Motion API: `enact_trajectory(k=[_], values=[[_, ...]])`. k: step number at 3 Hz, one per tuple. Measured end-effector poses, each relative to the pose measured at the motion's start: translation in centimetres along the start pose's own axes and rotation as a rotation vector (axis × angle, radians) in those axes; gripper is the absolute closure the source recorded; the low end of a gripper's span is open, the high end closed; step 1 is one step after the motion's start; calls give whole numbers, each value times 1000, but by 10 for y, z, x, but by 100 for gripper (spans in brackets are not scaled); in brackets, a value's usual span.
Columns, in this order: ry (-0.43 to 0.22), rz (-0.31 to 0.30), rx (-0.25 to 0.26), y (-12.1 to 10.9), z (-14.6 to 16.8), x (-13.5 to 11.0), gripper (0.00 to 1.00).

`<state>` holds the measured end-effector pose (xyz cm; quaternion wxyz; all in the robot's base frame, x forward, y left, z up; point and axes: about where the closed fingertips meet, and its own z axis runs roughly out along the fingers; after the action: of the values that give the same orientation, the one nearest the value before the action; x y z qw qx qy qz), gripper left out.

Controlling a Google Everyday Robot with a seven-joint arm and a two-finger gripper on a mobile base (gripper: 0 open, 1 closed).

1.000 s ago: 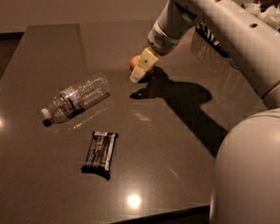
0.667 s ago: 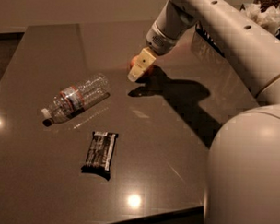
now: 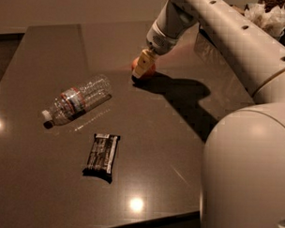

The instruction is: Pick apple

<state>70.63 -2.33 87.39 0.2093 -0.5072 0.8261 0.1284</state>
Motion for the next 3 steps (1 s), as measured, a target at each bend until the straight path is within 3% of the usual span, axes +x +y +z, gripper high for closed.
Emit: enact_trajectory(k=[1,2,3], values=[[-6,-15,-9,1,-6,2,65],[-60,-35,-22,8,-35,9,88],[-121,-76,-43,23,-78,18,100]])
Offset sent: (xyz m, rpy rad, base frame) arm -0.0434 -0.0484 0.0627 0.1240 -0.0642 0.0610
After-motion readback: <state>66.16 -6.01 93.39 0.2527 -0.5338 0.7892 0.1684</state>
